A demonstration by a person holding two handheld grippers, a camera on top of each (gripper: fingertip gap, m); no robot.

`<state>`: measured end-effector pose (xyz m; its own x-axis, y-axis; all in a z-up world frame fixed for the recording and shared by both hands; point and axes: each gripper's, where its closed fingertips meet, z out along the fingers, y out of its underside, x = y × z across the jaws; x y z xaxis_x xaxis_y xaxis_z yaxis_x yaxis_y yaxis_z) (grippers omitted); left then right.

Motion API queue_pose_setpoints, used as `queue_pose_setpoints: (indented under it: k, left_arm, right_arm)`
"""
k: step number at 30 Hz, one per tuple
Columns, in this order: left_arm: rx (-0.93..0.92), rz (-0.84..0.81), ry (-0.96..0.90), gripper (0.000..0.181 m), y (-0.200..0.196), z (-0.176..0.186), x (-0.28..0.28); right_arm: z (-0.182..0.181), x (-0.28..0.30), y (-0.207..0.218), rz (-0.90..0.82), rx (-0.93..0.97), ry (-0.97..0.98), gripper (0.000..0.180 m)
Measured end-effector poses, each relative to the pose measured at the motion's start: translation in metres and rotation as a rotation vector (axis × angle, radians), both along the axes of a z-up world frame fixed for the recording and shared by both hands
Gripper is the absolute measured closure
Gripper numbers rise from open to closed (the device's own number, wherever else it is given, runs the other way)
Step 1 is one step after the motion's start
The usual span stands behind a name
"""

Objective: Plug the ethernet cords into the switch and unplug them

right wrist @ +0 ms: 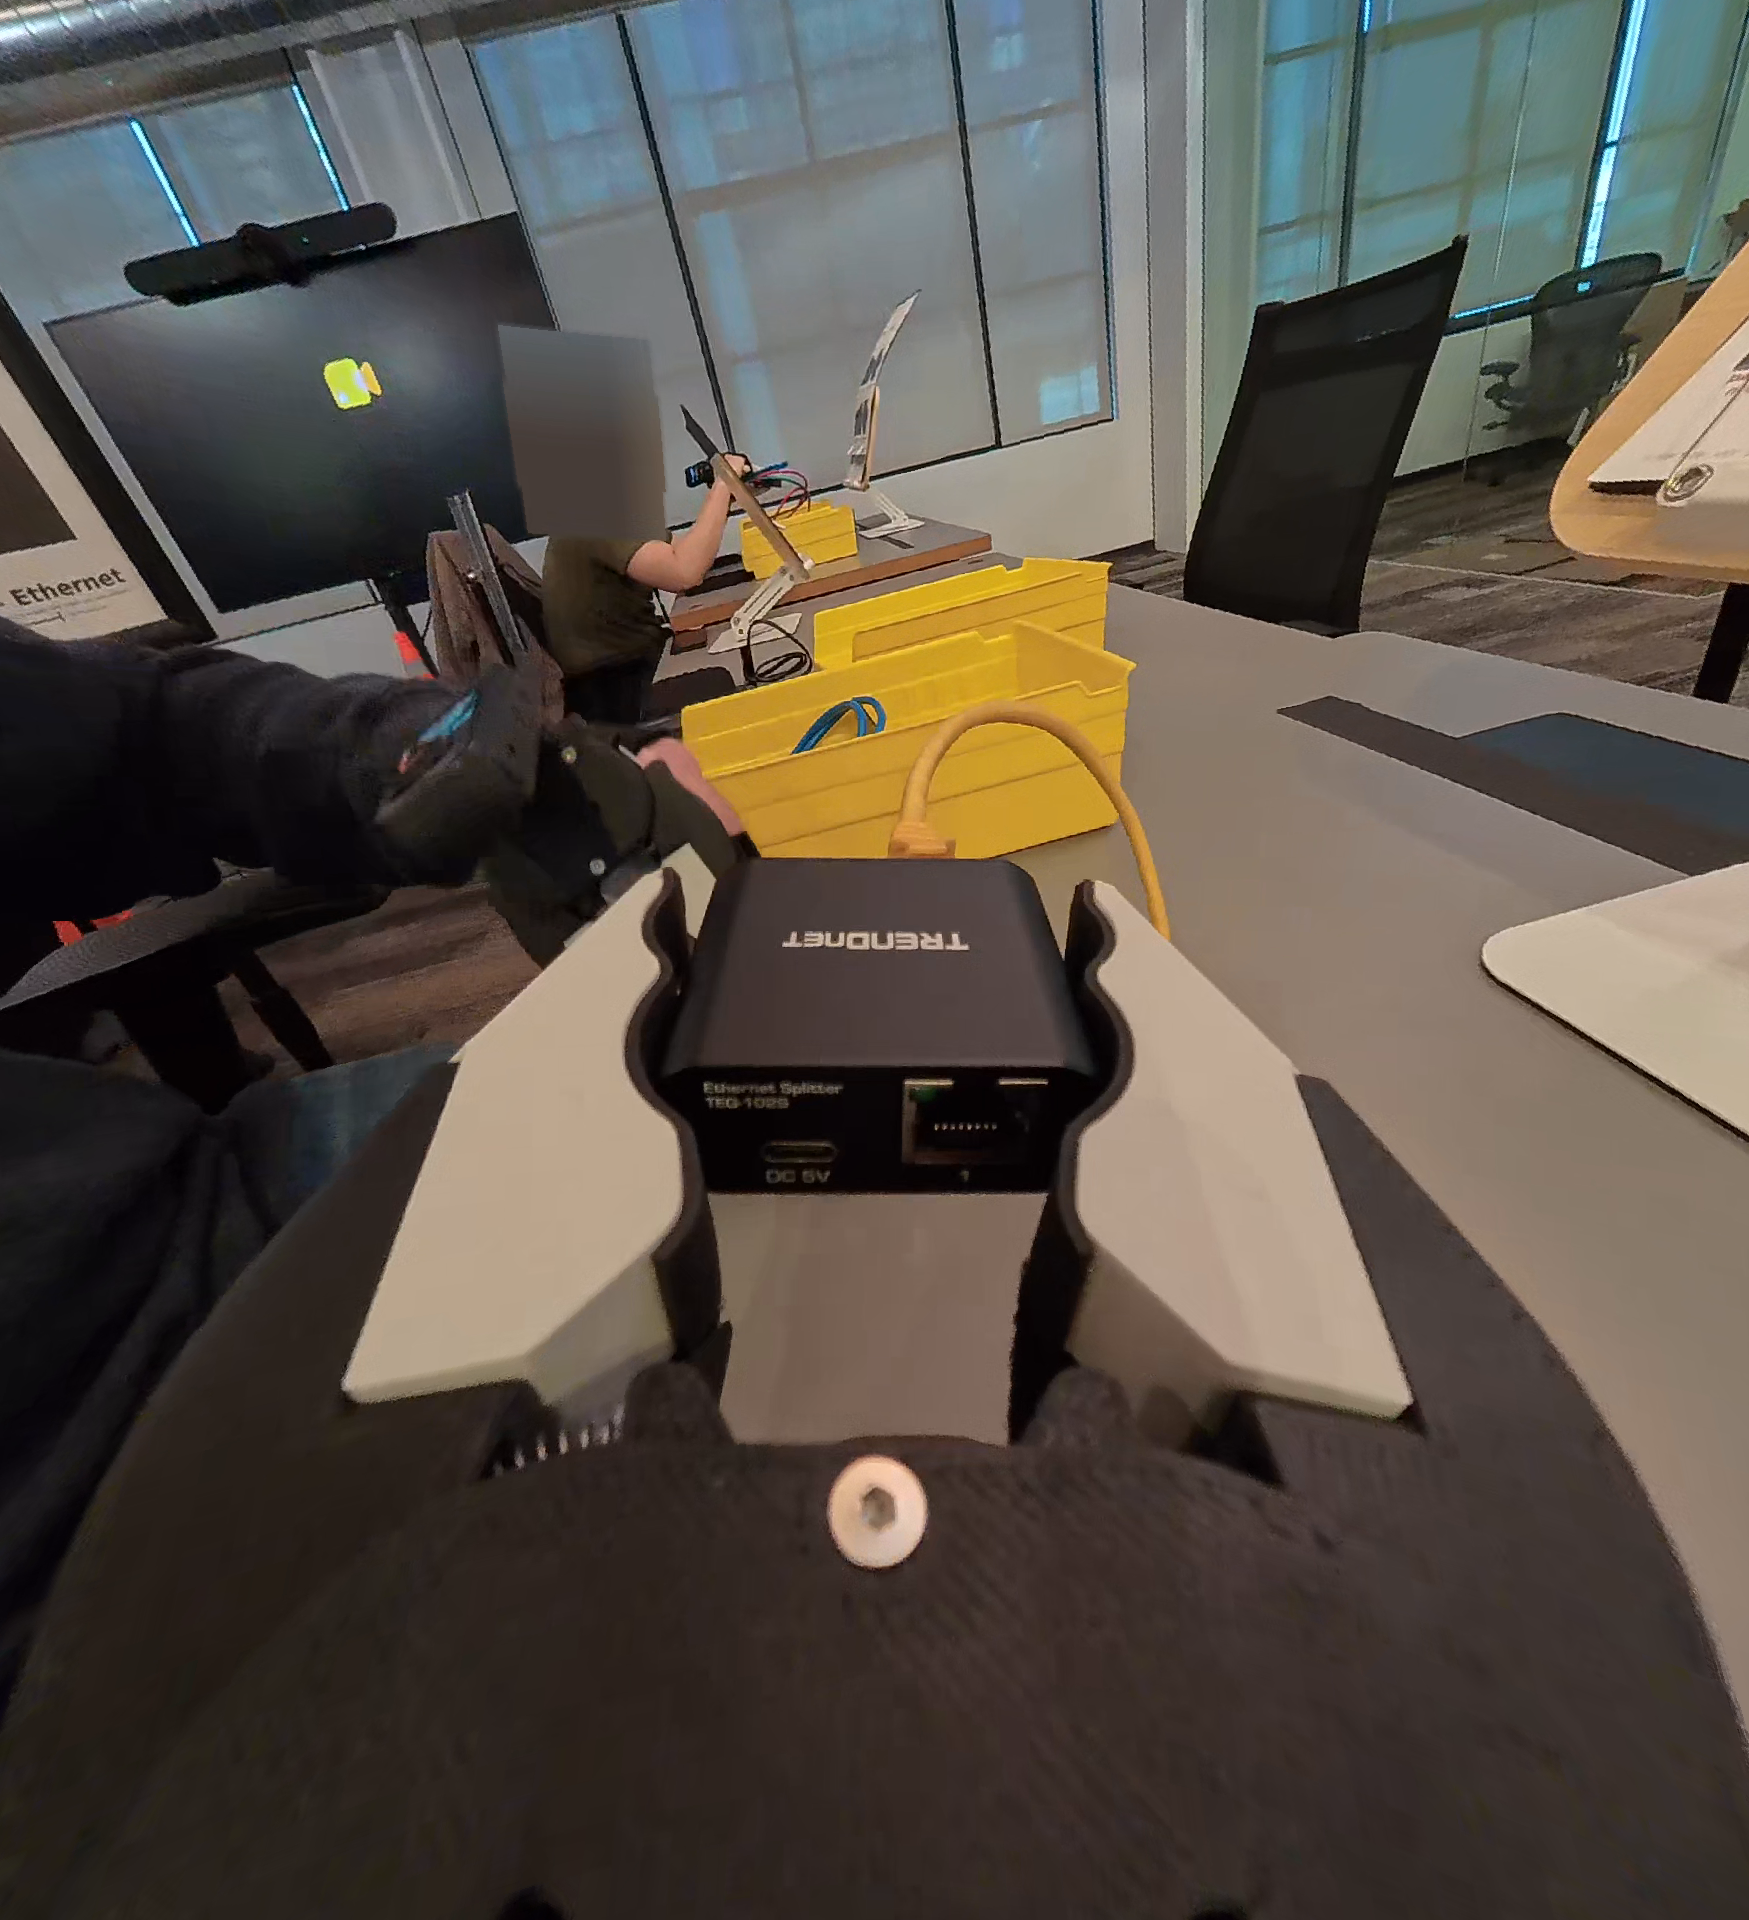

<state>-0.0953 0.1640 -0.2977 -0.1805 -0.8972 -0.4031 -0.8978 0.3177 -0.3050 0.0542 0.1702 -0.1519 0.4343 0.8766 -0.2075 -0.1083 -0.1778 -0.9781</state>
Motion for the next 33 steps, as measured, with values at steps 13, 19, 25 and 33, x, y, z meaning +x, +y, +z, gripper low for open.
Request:
queue_pose_setpoints:
  k: [13,19,25,33]
  left_arm:
    - [0.501,-0.103,-0.113,0.156,-0.013,-0.001,-0.005]
    - [0.61,-0.129,-0.053,0.166,-0.001,-0.012,-0.001]
    - [0.543,-0.083,-0.085,0.173,0.004,-0.007,0.003]
    - [0.051,0.079,-0.276,0.174,0.025,0.088,-0.002]
  right_arm:
    - [-0.006,-0.008,0.001,0.029,-0.007,-0.005,0.106]
    - [-0.002,-0.006,0.0,0.021,0.004,-0.004,0.107]
    - [-0.003,-0.007,-0.001,0.025,0.005,-0.004,0.107]
    - [0.0,-0.002,0.0,0.015,0.01,0.012,0.107]
